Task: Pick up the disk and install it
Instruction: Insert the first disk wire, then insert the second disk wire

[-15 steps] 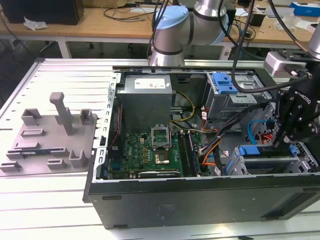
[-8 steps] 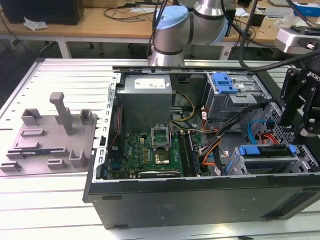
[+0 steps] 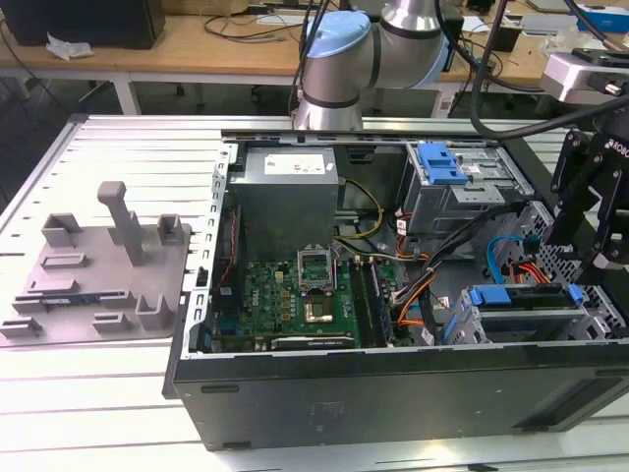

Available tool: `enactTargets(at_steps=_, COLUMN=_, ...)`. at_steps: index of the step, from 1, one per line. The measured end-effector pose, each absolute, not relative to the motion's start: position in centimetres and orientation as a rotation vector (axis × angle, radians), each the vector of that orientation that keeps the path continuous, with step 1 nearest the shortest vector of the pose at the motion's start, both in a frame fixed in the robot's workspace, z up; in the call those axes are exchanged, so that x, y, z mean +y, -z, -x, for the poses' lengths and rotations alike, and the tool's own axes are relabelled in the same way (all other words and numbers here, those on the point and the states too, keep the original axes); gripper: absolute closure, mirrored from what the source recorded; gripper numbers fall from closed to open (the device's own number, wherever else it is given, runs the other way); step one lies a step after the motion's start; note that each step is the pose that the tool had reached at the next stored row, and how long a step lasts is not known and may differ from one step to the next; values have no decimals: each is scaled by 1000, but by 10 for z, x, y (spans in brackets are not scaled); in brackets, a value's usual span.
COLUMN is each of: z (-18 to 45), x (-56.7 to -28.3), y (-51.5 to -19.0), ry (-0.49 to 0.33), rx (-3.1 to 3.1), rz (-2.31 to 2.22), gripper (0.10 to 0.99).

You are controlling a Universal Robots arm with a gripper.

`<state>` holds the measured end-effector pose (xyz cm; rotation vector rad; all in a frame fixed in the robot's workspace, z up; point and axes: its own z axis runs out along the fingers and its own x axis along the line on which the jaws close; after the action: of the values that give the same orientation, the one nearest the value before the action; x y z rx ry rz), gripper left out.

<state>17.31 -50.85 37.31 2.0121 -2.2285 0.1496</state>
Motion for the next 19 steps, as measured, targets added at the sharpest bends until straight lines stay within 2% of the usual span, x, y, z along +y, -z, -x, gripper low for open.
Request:
enactTargets(at_steps=11, z=-173, x=-508, y=-373, ry=-151, rx=-2228, rz=-2012, gripper=482)
enactTargets(at_steps=13, z=-173, x=-496, y=-374, ry=-191, rx=-2208, rz=-1992, gripper=482)
enactTargets(at_steps=16, z=-173, x=-471, y=-376, ry=-310, rx=-2145, rz=-1932, gripper=482)
enactTargets(at_steps=17, z=-173, x=-466, y=-376, ry=-347, rx=-2123, rz=-1914, gripper=494)
enactTargets(at_steps=18, z=-173, x=-463, y=-376, ry=-373, rx=-2107, rz=-1901, gripper=631)
enactTargets(at_steps=19, z=-172, x=-459, y=-376, ry=-387, rx=-2098, rz=-1895, gripper=694)
